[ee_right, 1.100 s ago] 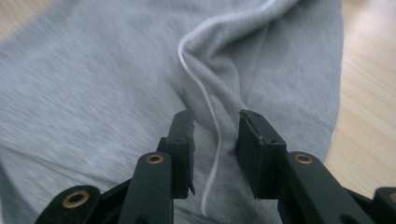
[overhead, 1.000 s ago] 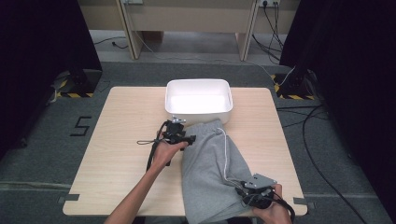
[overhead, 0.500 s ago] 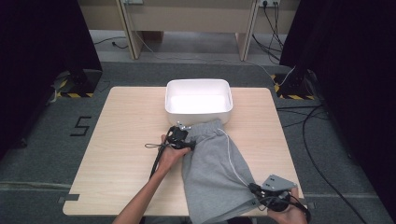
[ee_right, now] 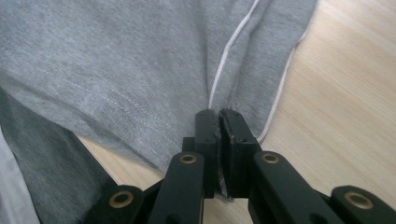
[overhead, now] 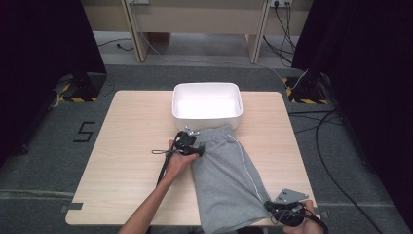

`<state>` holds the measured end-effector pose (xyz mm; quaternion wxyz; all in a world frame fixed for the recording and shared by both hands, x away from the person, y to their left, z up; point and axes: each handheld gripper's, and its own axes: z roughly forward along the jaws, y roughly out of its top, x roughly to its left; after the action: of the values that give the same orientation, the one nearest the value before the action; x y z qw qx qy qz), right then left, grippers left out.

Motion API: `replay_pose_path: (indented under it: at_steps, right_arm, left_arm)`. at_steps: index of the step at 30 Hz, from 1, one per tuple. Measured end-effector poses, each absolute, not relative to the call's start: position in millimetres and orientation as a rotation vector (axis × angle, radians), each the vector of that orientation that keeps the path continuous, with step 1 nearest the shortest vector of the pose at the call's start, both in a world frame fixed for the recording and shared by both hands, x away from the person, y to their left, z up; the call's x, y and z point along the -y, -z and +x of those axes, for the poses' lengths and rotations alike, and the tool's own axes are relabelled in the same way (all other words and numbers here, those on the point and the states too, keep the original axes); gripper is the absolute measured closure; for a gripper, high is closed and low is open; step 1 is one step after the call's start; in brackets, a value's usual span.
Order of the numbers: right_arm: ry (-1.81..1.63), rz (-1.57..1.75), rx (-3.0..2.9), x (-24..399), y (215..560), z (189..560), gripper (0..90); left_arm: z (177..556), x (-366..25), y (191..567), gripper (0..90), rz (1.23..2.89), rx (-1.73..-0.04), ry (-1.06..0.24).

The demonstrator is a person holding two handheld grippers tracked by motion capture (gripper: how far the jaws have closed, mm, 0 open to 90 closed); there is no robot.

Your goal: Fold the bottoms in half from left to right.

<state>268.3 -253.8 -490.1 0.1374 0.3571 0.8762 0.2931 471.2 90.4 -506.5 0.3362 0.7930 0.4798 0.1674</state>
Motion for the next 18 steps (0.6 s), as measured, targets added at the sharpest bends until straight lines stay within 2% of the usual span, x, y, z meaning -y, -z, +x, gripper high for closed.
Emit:
replay_pose_path:
  at_steps: [10,14,18]
  right_arm:
    - [-0.949,0.927,-2.664,205,494,269,82.4]
    - [-0.988,0.942,-2.673,198,488,273,74.0]
    - [-1.068,1.001,-2.520,205,463,290,65.7]
  left_arm:
    - [481,-106,508,42.0,2.009,-1.320,-0.449]
    - [477,-111,503,39.4,1.978,-1.322,-0.438]
    - [457,-117,490,38.1,1.982,-1.263,-0.421]
